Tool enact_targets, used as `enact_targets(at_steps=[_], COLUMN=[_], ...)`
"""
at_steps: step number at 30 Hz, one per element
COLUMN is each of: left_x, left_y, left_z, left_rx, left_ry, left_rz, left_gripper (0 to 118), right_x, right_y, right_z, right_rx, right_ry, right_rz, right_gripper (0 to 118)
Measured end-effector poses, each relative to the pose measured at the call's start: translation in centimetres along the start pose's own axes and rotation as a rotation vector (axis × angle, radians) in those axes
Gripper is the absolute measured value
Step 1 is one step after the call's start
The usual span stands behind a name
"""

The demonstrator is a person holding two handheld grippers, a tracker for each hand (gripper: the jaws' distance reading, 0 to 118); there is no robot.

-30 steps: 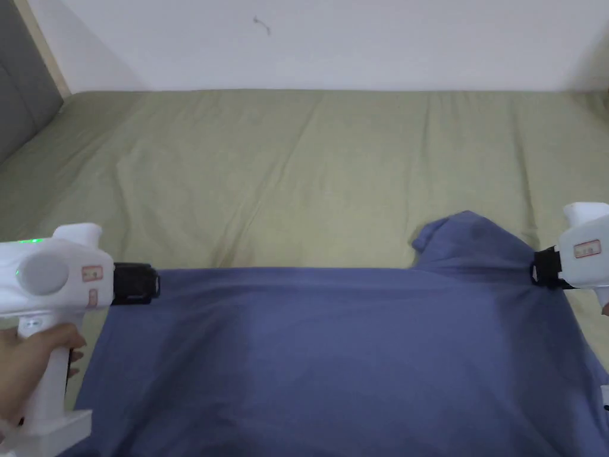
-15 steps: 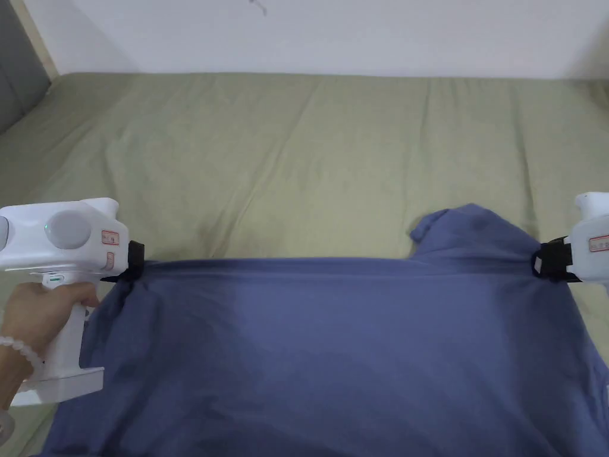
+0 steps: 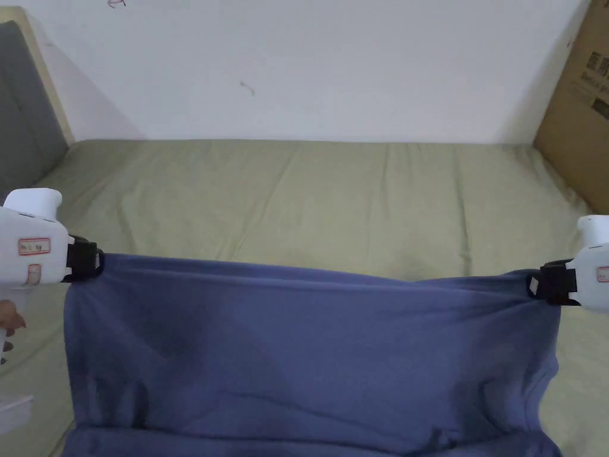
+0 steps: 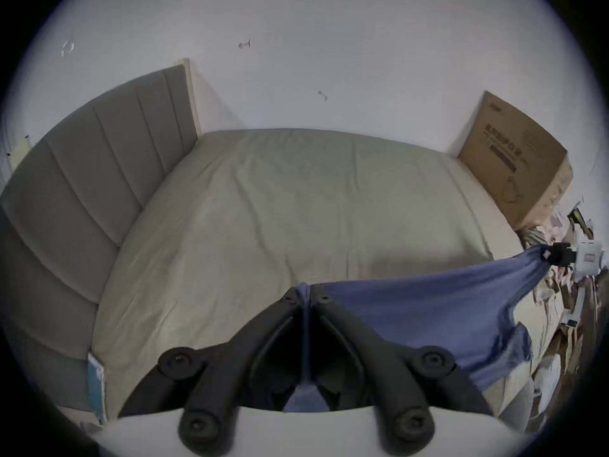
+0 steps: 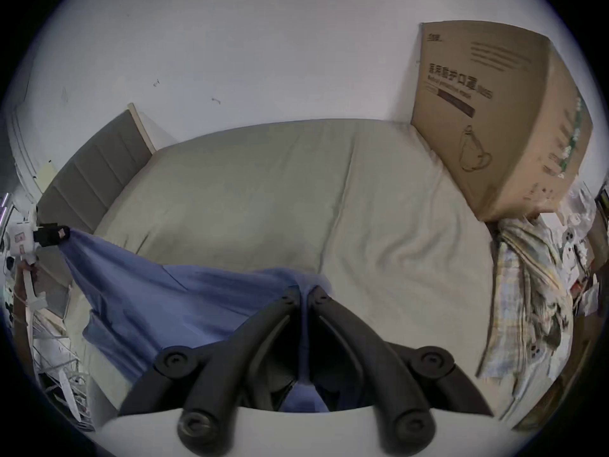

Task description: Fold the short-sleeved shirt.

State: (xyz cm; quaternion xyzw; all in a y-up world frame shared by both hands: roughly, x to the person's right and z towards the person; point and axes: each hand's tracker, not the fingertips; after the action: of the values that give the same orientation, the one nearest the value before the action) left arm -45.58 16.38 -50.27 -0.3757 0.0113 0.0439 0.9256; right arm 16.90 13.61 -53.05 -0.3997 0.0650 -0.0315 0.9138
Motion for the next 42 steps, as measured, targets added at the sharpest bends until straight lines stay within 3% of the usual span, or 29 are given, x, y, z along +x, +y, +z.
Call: enact_targets(at_steps=[6, 16, 17, 18, 19, 20, 21, 22, 24, 32, 33, 35, 36, 38, 42], left_x=[-0.8, -2.3, -2.5, -2.6, -2.3, -2.3, -2.3, -2.3, -2.0, 1.1, 1.5, 2.0, 2.3, 2.9, 2.6], left_y=[-8.4, -20.1, -20.4, -20.5, -20.4, -20.3, -20.2, -20.1, -19.7, -16.6, -16.5, -16.8, -17.2, -18.2, -20.3], left_z=[4.0, -0.6, -0.7, -0.9, -0.8, -0.8, -0.7, -0.5, 0.9, 5.6, 6.1, 6.5, 6.4, 6.5, 6.4], left_rx=[-0.057, -0.292, -0.275, -0.272, -0.275, -0.286, -0.298, -0.297, -0.257, -0.145, -0.118, -0.105, -0.109, -0.112, -0.124], left_ry=[0.021, 0.043, 0.040, 0.045, 0.076, 0.098, 0.096, 0.095, 0.064, -0.055, -0.089, -0.127, -0.123, -0.124, -0.130], left_rz=[-0.046, 0.051, 0.065, 0.067, 0.073, 0.074, 0.068, 0.067, 0.081, 0.084, 0.096, 0.111, 0.108, 0.110, 0.147], left_gripper=[1, 4, 10, 25, 56, 83, 104, 111, 113, 107, 96, 34, 8, 0, 0], right_x=[-0.9, -0.5, -0.8, -0.9, -0.9, -1.0, -1.4, -1.5, -2.0, -5.7, -6.7, -8.2, -8.8, -9.7, -12.8], right_y=[-9.3, -19.9, -20.1, -20.3, -20.3, -20.3, -20.2, -20.0, -19.4, -15.9, -15.9, -16.2, -16.6, -17.3, -19.2], right_z=[5.2, 1.4, 1.2, 1.2, 1.1, 1.0, 1.6, 2.0, 2.9, 6.4, 7.0, 6.8, 6.5, 6.0, 5.4], right_rx=[-0.053, -0.220, -0.211, -0.209, -0.217, -0.229, -0.229, -0.220, -0.199, 0.010, 0.027, 0.056, 0.067, 0.063, 0.063], right_ry=[-0.010, -0.046, -0.051, -0.051, -0.057, -0.078, -0.093, -0.106, -0.118, -0.039, -0.036, -0.049, -0.056, 0.003, 0.011], right_rz=[0.049, -0.049, -0.058, -0.061, -0.060, -0.054, -0.035, -0.024, -0.019, 0.010, 0.020, 0.040, 0.027, -0.002, -0.002], right_gripper=[5, 5, 11, 27, 53, 66, 67, 67, 67, 67, 62, 16, 2, 1, 0])
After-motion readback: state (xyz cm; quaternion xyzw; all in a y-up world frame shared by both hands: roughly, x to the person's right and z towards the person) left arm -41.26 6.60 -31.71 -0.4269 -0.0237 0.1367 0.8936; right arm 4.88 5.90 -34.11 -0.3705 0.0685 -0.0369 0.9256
